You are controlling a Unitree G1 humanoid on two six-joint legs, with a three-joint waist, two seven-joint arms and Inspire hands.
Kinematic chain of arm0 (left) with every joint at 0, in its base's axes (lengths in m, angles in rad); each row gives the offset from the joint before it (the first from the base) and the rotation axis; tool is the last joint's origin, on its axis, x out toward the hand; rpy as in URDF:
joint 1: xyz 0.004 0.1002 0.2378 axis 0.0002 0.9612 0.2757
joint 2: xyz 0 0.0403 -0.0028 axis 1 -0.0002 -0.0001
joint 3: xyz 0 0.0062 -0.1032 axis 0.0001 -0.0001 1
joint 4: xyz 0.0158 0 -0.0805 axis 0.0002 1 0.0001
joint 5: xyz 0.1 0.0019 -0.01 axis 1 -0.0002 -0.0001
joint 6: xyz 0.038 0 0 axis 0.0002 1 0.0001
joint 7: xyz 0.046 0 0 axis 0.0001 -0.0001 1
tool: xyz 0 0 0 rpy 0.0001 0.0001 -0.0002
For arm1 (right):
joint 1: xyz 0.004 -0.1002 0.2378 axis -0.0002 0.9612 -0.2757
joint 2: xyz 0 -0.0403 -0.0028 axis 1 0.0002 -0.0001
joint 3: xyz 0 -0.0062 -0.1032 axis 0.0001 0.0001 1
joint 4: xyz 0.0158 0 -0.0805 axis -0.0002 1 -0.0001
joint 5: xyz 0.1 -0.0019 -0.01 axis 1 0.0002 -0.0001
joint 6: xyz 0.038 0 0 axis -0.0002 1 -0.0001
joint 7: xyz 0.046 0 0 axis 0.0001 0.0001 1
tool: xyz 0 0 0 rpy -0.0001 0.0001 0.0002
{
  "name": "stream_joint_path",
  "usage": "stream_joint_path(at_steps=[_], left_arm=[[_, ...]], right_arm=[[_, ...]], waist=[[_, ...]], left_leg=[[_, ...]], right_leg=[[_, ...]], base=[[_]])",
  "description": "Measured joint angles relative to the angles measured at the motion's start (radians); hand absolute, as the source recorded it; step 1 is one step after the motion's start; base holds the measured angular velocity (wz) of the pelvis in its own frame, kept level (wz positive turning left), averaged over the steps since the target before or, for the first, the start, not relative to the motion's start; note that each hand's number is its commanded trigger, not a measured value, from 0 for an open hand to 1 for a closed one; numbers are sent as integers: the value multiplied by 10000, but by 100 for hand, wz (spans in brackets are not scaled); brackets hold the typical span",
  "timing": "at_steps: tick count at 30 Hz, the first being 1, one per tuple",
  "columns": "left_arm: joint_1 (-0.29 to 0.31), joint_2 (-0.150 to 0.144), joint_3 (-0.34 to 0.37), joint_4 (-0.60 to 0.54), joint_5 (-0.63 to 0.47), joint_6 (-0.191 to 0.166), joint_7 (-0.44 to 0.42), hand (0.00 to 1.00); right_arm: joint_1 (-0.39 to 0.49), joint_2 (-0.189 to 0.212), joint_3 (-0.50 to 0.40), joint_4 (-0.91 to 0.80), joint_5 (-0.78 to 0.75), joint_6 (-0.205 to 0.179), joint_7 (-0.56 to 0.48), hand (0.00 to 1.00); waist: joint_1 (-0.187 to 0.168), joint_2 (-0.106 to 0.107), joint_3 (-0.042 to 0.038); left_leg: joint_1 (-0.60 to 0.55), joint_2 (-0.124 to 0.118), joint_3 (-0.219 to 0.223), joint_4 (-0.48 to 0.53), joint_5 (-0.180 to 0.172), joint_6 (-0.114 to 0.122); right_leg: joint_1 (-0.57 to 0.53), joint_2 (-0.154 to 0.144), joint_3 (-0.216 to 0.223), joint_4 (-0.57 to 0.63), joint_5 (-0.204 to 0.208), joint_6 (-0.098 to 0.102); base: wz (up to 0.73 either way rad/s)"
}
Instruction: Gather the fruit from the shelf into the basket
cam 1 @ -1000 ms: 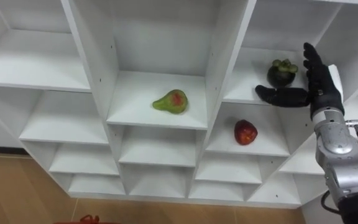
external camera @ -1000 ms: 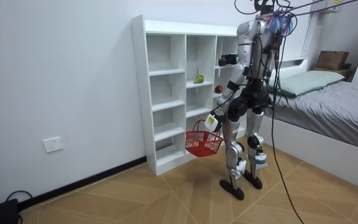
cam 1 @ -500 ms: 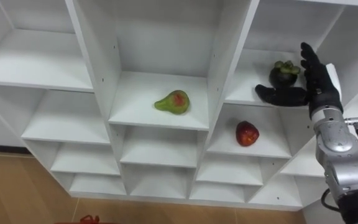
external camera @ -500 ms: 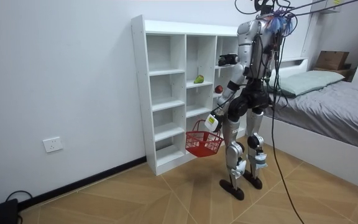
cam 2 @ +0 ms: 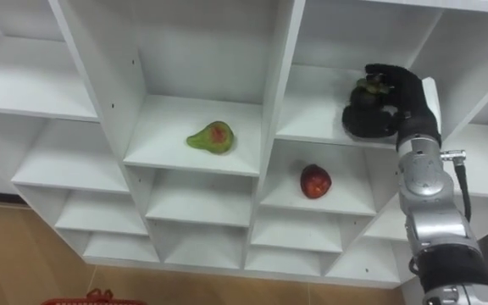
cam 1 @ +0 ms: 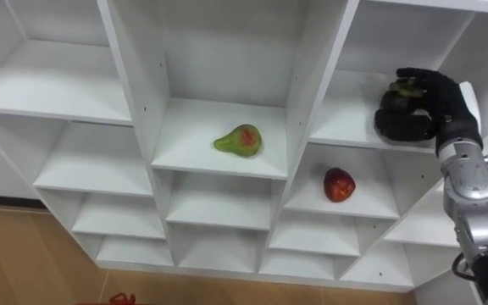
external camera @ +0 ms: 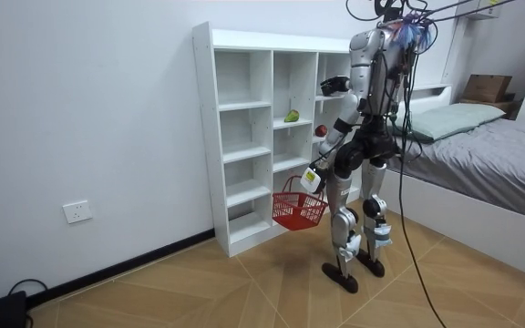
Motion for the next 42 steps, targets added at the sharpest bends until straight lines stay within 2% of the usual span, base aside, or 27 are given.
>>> stream_joint_path(at_steps=[12, 17, 21, 24, 28, 31, 36, 42], left_arm=[[-43, 53, -18, -9, -14, 73, -88, 100], [-47, 55, -44, -9, -28, 74, -80, 100], [-62, 55, -235, -26, -26, 77, 43, 100], [-68, 54, -412, -32, -37, 80, 137, 100], [-40, 27, -499, -12, -205, 92, 134, 100], [-51, -38, -397, -24, -192, 92, 125, 100], [-79, -107, -401, -45, -203, 94, 117, 100], [-45, -144, -401, -140, -202, 90, 343, 100]], right_arm=[[-52, -42, 91, 267, 18, 21, 57, 100], [-53, -41, 159, 387, 59, -11, 143, 100], [-53, -40, 177, 391, 194, -4, 145, 100], [-54, -40, 175, 387, 413, -14, 142, 100], [41, -14, 217, -75, 1262, 186, 154, 100], [704, 135, 202, -1286, 2154, 396, 273, 100], [1282, 319, 212, -2380, 3350, 645, 715, 100], [2089, 659, 247, -3753, 5016, 682, 1270, 100]], waist=[[48, -74, -40], [47, -49, -23], [44, 46, 25], [39, 103, 19], [-40, 245, -51], [-60, 340, -88], [-102, 368, -92], [-141, 455, -66]], left_leg=[[33, -5, -14, 7, 0, 0], [58, -3, -23, 6, -1, 0], [106, -6, -25, -1, -4, 0], [115, -5, -12, -8, -4, -1], [181, -6, 13, -42, -4, 0], [109, 7, 23, -37, -3, -1], [16, -5, 33, -2, -3, -1], [-23, -7, 12, -10, -3, 1]], right_leg=[[49, -7, -14, -14, 0, 0], [80, -5, -15, -13, 0, 0], [122, -4, 21, -14, 0, 0], [118, -2, 41, -14, 0, 0], [160, -11, 17, -10, 0, 1], [86, 8, 90, -10, 0, 0], [2, -2, 147, 0, 0, 0], [-20, -6, 57, -6, 4, 7]], base=[[0], [0], [0], [0], [0], [0], [0], [1]])
